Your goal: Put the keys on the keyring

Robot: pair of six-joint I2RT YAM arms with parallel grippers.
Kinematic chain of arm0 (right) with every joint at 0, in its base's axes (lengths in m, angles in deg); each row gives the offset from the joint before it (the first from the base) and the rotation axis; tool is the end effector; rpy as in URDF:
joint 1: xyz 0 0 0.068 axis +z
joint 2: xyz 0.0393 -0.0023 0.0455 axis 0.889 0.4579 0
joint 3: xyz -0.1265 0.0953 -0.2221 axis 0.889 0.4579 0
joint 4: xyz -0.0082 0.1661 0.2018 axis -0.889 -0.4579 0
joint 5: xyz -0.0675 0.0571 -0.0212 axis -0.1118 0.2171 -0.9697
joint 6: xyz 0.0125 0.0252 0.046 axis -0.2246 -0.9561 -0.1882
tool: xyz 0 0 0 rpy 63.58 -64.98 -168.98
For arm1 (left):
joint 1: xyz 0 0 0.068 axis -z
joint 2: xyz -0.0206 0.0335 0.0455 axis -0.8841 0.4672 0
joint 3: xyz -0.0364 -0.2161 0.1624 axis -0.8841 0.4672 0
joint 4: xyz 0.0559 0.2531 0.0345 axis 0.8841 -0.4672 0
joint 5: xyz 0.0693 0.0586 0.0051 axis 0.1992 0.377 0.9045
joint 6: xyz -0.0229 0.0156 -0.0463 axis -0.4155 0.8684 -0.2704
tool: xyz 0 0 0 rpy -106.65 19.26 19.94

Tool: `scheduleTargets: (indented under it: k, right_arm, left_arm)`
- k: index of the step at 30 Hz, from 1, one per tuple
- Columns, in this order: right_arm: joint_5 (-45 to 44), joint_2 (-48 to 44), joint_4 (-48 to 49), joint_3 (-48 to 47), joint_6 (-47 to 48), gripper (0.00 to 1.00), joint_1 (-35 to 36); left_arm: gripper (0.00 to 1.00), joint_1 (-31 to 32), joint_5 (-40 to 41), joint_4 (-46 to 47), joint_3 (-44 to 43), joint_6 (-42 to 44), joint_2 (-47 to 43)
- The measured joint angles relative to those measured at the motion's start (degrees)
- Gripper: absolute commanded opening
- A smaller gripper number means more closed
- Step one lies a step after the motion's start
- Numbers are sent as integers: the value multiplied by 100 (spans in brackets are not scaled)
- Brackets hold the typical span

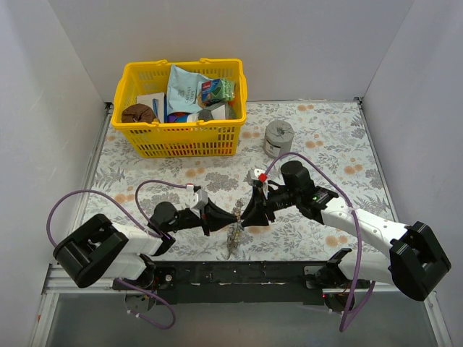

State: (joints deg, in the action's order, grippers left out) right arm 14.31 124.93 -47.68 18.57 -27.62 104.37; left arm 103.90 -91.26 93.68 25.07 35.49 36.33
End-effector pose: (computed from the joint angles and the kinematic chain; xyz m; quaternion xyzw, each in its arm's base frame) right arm 0.1658 0.1857 0.2448 -0.5165 0.5993 0.5157 0.3287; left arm 0.1329 -0.1496 0.1770 0.1895 0.6462 -0.6766 0.2978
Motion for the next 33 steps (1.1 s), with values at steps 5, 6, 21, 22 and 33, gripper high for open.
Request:
scheduleTargets:
  k: [5, 6, 21, 22, 33]
  right_arm:
    - [31, 2, 92, 0, -81, 36, 0]
    - [33, 2, 103, 0, -94, 36, 0]
    - [24, 144, 291, 68, -173, 36, 0]
    - [24, 149, 310, 70, -197, 36, 0]
    - [-42, 236, 551, 225, -332, 18, 2]
  left_arm:
    - [0, 0, 39, 114, 2, -175, 184]
    - [0, 0, 44, 116, 2, -192, 210]
    - [0, 0, 37, 105, -2, -236, 199]
    - [0, 0, 35, 107, -7, -234, 192]
    - [0, 0, 28, 107, -24, -238, 155]
